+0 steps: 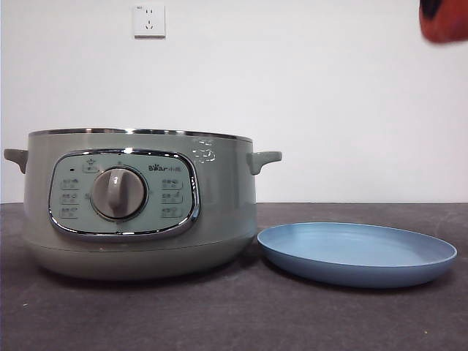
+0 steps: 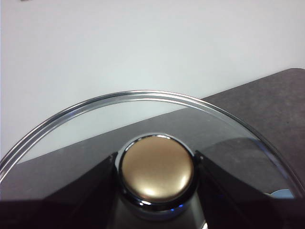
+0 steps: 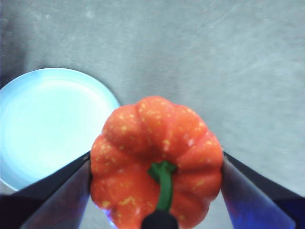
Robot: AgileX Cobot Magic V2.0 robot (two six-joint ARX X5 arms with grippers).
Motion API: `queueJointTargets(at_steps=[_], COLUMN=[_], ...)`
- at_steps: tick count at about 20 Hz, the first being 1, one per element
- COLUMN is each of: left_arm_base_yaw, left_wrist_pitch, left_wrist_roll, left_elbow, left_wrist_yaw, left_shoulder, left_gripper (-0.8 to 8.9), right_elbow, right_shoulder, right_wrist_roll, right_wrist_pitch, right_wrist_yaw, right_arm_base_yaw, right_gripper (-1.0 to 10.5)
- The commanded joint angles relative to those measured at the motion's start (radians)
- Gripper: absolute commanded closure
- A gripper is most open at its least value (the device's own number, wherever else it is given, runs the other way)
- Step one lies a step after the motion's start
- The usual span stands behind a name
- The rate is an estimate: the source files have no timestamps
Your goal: Take the pumpkin out from the steamer,put the pumpkin in the blue plate,close the lid
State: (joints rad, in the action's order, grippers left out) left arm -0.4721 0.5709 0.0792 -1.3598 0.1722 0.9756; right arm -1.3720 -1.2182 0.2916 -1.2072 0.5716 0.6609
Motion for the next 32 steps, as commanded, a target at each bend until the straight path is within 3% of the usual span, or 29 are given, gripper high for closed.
queueJointTargets(at_steps=[1,4,7,12,14,16,20,24,32], left_arm_base_yaw=[-0.001,-0.001,-0.001,-0.001,-0.001,-0.001,-0.001,-0.001,0.000], left_wrist_pitch=[-0.052,-0.052,-0.045,-0.027,-0.022,-0.016,0.000,0.007,0.066], left_wrist_roll=[-0.005,-0.008,-0.008,-0.008,-0.008,-0.008,-0.008,-0.008,-0.008], left_elbow=[-0.018,-0.018,-0.018,-0.018,-0.018,-0.018,-0.018,-0.018,-0.016], left_wrist_yaw=[-0.008,-0.037,-0.049,-0.054,-0.077,-0.076,-0.076,-0.076,-0.102], left_shoulder=[-0.009,-0.009,-0.009,-0.009,-0.009,-0.009,-0.009,-0.009,0.000], left_gripper=[8.22,8.22,8.22,8.22,8.22,8.22,8.22,8.22,8.22], right_elbow=[0.167,0.312,0.380,0.381,0.381,0.381,0.381,0.381,0.380], right_shoulder=[0.033,0.029,-0.019,-0.188,-0.258,-0.315,-0.376,-0.407,-0.344], right_wrist_roll=[0.002,-0.044,-0.080,-0.126,-0.129,-0.136,-0.144,-0.142,-0.105], right_wrist_pitch=[0.161,0.391,0.550,0.640,0.672,0.696,0.704,0.698,0.705], right_wrist_yaw=[-0.045,-0.197,-0.286,-0.314,-0.393,-0.417,-0.505,-0.521,-0.556], right_arm_base_yaw=[0.001,0.000,-0.001,-0.042,-0.081,-0.107,-0.150,-0.170,-0.167], right_gripper=[9.6,9.4,9.4,9.4,8.2,7.1,6.8,4.3,3.8])
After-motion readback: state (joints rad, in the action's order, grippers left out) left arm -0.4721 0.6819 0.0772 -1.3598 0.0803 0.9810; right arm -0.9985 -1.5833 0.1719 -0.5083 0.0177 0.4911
